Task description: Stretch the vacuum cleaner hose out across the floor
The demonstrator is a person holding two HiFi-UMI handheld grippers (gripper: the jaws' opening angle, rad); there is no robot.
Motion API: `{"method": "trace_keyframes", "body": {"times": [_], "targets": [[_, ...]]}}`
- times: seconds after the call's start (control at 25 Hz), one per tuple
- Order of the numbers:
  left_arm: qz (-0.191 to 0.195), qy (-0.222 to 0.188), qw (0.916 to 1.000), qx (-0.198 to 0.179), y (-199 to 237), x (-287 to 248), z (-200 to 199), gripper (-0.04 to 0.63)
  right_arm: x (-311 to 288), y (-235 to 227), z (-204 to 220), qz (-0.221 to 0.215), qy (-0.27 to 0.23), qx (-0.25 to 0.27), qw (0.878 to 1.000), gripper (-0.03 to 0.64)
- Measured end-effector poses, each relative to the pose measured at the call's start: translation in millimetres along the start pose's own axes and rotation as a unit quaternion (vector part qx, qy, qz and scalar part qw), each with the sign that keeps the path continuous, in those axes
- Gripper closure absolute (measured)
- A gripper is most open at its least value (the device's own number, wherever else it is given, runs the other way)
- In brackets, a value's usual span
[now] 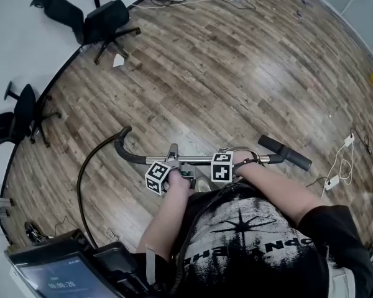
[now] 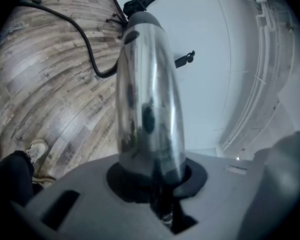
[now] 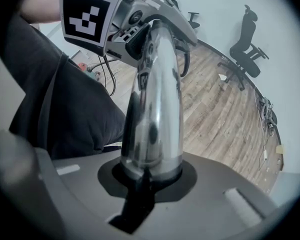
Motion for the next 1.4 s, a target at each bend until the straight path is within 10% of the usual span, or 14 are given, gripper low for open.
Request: {"method": "trace_keyframes", "body": {"times": [0.44, 0.88, 1.4], "targets": [[-0.004, -0.125, 0.992, -0.009, 3.1, -26.5, 28.3, 0.531, -21.9, -41.2, 45.8, -0.06, -0.022, 0.08, 0.995, 0.554], [-0.05, -0.293, 0.9539, 0.039, -18.4, -43.8, 72.4, 0.543, -10.8, -112.0, 102.3, -0.14, -0.025, 0.238, 0.961, 0.555], [-0.064, -0.408, 0.9046, 0.105, 13.4, 36.4, 138.3, 0.541, -7.8, -69.0, 139.3, -0.156, 0.006, 0.371, 0.916, 0.554]]}}
Point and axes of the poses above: the fingertips, and each gripper's own axes: x backward along the fingers, y to its left, z out of its underside, the point moved 1 cm from there along x, backward along the fingers, and after that the axes turned 2 degrees about -x, right-handed, at the moved point
